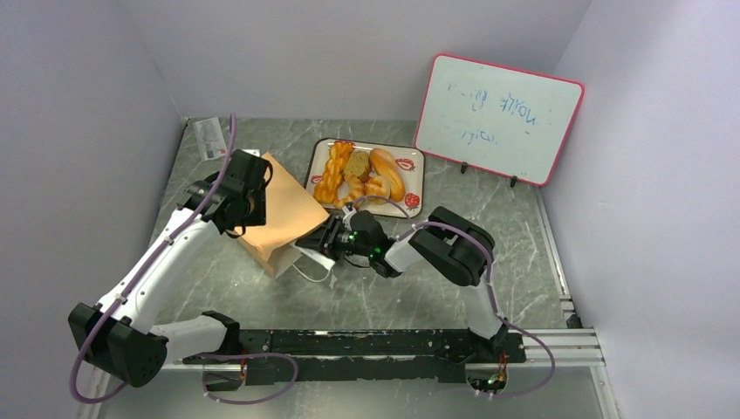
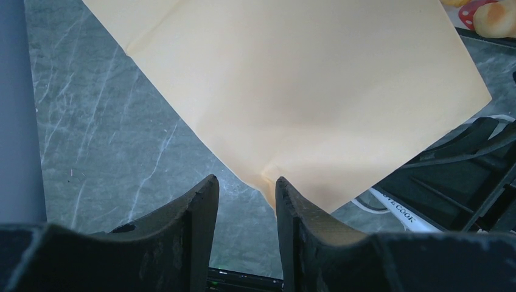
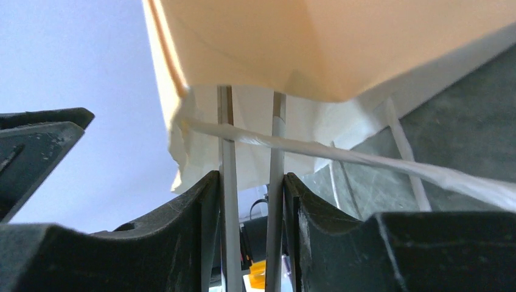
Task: Take the fake bread out of the paper bag
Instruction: Take out the fake bread from the paper bag.
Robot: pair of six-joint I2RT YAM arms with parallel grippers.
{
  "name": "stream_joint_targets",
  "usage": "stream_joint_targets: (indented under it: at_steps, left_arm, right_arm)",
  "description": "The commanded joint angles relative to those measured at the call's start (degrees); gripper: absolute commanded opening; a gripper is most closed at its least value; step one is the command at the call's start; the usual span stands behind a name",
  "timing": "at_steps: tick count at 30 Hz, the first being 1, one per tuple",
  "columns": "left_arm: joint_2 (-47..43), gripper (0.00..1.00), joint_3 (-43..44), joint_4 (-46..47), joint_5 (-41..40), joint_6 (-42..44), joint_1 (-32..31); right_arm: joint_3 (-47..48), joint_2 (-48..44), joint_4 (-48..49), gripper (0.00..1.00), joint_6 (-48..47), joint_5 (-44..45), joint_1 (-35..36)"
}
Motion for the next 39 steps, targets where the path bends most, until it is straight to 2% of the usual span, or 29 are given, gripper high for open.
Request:
stream_joint_targets:
  at_steps: [1,5,16,18,23,29,39]
  left_arm:
    - [-0.6,0.34,-0.3,0.2,-0.5,1.1,-0.4]
    - [-0.6,0.34,-0.8,0.4,-0.3,1.2,-0.4]
    - [-0.1,0.34,-2.0,1.5,-0.4,1.3,-0.4]
    - [0.1,0.34,-2.2,1.7,-0.5,1.3,-0.4]
    - [-0.1,0.36,-2.3,2.4,-1.1,1.3,-0.4]
    - [-1.0,0.37,-2.6,3.1,-1.5,1.1,-0.4]
    - [-4.1,0.40,-3.4,6.2,0.4,1.3,-0.3]
  right_arm:
    - [3.2,1.1,2.5,0.41,-0.7,0.8,-0.4]
    - [5.9,4.0,4.3,0.42,-0.1,0.6,-0.7]
    - [15.7,10.8,1.4,0.42,-0.5,-0.6,-1.6]
    - [17.6,12.3,1.1,0.36,-0.6,-0.8,-1.5]
    - [19.9,13.9,0.4,0.13,-0.2,-1.9,-1.6]
    - [19.9,12.0,-1.8,0.00,-0.5,-2.4,-1.4]
    - [7.2,0.0,-4.3,0.00,-1.6,-0.1,-0.7]
